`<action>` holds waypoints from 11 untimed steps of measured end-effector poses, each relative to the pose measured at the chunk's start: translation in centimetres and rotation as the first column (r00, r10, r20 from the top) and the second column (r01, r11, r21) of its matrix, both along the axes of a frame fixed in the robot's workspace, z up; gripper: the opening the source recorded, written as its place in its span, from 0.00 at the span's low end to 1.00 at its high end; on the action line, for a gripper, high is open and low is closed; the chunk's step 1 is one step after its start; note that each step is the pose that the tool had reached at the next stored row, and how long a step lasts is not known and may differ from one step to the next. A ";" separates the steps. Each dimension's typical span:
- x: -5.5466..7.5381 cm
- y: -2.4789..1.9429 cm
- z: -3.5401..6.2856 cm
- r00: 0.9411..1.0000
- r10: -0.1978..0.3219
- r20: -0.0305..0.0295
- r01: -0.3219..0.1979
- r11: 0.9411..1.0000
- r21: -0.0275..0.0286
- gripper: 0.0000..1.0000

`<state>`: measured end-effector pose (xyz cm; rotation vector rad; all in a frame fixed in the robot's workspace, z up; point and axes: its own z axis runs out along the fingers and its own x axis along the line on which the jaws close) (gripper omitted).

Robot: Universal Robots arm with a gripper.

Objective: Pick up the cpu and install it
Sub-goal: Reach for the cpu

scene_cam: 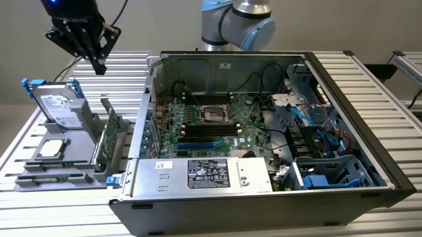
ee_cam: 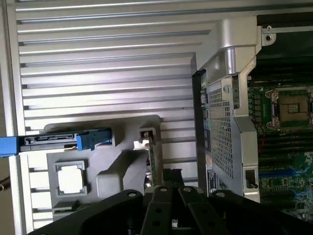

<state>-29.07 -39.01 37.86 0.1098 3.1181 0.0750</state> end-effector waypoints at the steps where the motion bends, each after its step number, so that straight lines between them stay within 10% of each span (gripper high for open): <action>1: -0.4 0.00 -0.06 1.000 0.000 0.000 0.000 1.000 0.000 0.11; 11: -5.0 0.03 -0.67 1.000 0.000 0.000 0.000 1.000 0.000 0.11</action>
